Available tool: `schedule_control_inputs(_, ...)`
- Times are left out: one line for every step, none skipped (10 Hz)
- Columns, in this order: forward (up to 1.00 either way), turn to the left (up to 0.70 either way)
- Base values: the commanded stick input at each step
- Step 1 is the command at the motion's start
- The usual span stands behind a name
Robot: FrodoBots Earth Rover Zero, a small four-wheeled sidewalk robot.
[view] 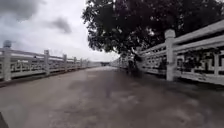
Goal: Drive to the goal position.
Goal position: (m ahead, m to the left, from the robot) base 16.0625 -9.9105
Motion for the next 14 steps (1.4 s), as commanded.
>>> schedule_control_inputs(0.70, 0.00)
schedule_control_inputs(0.70, 0.00)
schedule_control_inputs(0.70, 0.00)
schedule_control_inputs(0.70, 0.00)
schedule_control_inputs(0.70, 0.00)
schedule_control_inputs(0.70, 0.00)
schedule_control_inputs(0.70, 0.00)
schedule_control_inputs(0.70, 0.00)
schedule_control_inputs(0.70, 0.00)
schedule_control_inputs(0.70, 0.00)
schedule_control_inputs(0.70, 0.00)
schedule_control_inputs(0.70, 0.00)
schedule_control_inputs(0.70, 0.00)
schedule_control_inputs(0.70, 0.00)
